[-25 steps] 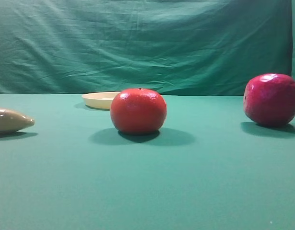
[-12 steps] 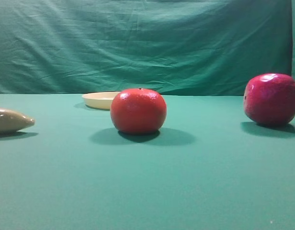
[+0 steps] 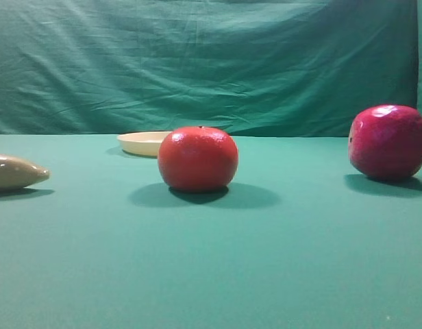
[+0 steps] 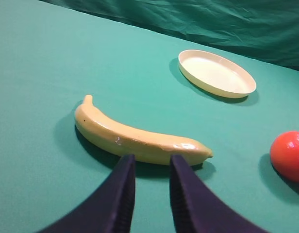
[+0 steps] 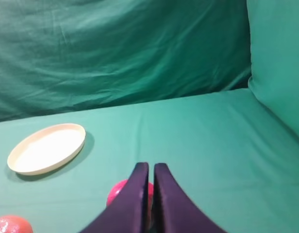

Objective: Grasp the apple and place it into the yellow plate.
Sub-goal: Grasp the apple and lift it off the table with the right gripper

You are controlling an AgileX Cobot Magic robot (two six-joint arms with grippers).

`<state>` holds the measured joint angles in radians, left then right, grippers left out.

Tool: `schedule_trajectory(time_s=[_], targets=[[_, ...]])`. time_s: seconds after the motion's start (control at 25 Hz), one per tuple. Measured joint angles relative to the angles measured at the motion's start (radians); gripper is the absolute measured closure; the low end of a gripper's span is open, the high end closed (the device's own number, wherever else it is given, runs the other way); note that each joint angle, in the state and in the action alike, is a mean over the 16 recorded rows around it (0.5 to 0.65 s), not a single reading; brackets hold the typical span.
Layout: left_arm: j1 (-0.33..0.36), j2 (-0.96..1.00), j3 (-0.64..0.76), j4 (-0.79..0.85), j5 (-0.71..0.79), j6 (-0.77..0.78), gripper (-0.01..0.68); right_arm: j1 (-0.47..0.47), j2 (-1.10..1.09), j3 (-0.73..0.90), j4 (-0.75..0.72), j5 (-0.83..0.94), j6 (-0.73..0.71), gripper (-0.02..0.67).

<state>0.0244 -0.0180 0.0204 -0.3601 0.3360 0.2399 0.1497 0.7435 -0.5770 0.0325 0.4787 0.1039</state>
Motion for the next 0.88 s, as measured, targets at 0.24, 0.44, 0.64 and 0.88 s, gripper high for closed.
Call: schedule_trajectory(time_s=[0.24,0.44,0.64,0.88], targets=[[0.0,0.0,0.0,0.0,0.0,0.0,0.516,0.055,0.245,-0.192,0.025,0.177,-0.108,0.649],[0.0,0.0,0.0,0.0,0.0,0.0,0.516,0.111,0.398,-0.288,0.045,0.223,-0.173,0.649],[0.0,0.0,0.0,0.0,0.0,0.0,0.516,0.154,0.501,-0.326,0.055,0.207,-0.221,0.649],[0.0,0.0,0.0,0.0,0.0,0.0,0.516,0.166,0.566,-0.332,0.056,0.178,-0.237,0.643]])
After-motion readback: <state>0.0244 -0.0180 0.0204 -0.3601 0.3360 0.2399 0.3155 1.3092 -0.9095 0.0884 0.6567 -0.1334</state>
